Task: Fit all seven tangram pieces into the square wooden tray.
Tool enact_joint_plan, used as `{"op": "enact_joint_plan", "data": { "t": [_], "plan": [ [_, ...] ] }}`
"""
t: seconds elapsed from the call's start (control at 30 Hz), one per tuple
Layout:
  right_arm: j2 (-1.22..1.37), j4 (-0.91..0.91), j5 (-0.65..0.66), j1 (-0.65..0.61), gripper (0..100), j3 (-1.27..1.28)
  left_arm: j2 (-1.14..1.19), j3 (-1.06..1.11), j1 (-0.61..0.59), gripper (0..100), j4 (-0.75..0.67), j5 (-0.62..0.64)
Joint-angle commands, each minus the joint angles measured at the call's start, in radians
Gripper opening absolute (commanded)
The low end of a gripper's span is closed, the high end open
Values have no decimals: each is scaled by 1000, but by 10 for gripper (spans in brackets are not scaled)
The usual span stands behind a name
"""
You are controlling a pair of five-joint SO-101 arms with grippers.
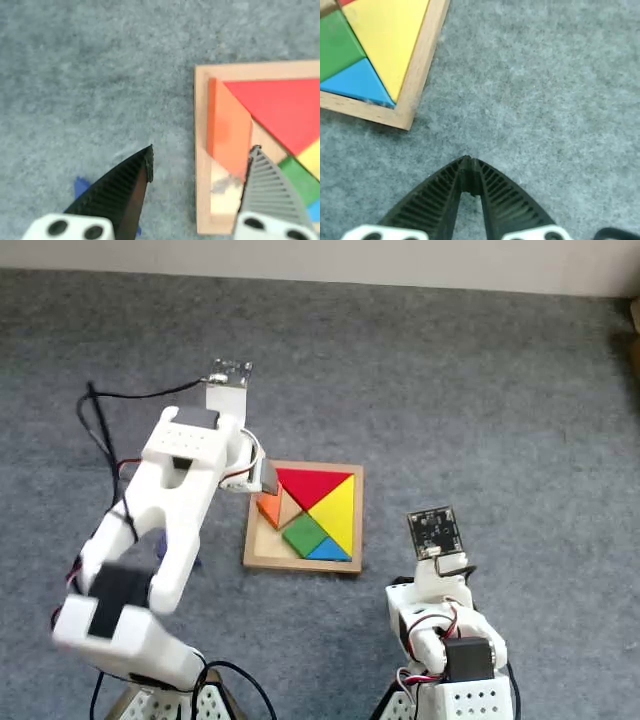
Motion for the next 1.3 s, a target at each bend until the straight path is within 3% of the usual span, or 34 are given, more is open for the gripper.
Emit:
{"op": "enact_joint_plan", "data": {
  "t": [0.0,0.33,0.57,0.77,1.27],
  "plan": [
    [-19,8,-3,15,5,150,-133,53,-2,292,2,-2],
    [-19,8,-3,15,5,150,-151,196,-82,288,-189,-2],
    [-19,8,-3,15,5,150,65,65,-79,287,-173,-2],
    [-19,8,-3,15,5,150,182,-73,-44,287,-48,0],
    [-19,8,-3,15,5,150,-30,30,-111,287,-60,5]
  ]
}}
